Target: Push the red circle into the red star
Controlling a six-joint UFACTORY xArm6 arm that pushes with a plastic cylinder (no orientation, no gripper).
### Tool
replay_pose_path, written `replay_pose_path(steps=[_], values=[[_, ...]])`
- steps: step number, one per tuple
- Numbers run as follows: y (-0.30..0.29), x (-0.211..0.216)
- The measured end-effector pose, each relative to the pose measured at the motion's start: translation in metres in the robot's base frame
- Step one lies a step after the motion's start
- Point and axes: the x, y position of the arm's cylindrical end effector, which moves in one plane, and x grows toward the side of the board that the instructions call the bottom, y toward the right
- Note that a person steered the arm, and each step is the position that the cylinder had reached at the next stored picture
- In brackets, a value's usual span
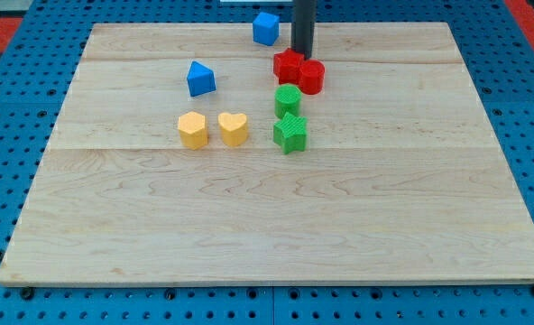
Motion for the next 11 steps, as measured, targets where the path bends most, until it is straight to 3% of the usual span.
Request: replay_pose_path(steps=[3, 4, 5, 8, 9, 10, 11], values=[[0.062, 0.058], [0.105, 0.095], [0.054, 0.098], [-0.018, 0.028], [0.014, 0.009], [0.016, -0.04], [-0.035, -0.042]])
